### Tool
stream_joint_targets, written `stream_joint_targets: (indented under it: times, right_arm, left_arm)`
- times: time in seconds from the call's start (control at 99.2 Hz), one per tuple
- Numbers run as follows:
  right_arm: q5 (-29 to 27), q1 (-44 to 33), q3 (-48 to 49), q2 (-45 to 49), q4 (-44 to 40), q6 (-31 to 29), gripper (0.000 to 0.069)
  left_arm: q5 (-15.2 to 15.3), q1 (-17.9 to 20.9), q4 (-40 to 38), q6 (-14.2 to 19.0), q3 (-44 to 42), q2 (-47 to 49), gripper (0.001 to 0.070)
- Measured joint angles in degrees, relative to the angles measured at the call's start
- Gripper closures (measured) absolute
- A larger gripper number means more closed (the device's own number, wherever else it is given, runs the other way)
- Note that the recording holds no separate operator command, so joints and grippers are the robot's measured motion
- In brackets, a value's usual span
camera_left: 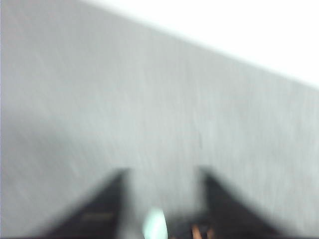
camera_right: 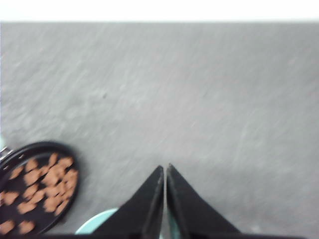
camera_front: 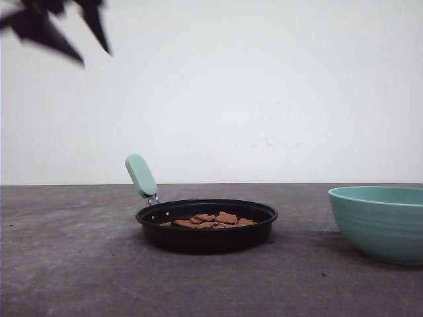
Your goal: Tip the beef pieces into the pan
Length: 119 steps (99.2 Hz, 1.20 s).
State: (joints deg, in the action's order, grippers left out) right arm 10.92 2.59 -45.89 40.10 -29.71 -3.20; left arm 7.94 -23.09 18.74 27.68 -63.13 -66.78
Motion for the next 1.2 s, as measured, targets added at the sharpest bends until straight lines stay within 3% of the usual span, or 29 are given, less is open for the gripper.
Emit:
stream_joint_targets:
  times: [0.131,0.363,0.545,0.756,1.2]
  right_arm:
    - [-3.45,0.42,0.33,-4.48,0.33,2.75,0.0684]
    - [-7.98,1.53,0.44,-18.78,0.42,8.70,0.0684]
    - [-7.89,1.53,0.42,-25.00,-1.38,9.40,0.0684]
    - [-7.98,1.53,0.42,-26.38,-1.05,9.40,0.0684]
    - [-7.96,1.53,0.42,-26.38,0.20,9.40,0.0684]
  left_arm:
    - [1.36,0.74,-1.57,-3.69,3.89,9.14,0.0687]
    - [2.03,2.34,-1.33,-4.17,20.96,27.23,0.0695]
    - [2.32,2.34,2.97,-6.05,22.45,36.68,0.0695]
    - [2.62,2.34,7.43,-8.41,22.34,40.13,0.0695]
    - [2.64,2.34,7.76,-8.61,22.34,41.68,0.0695]
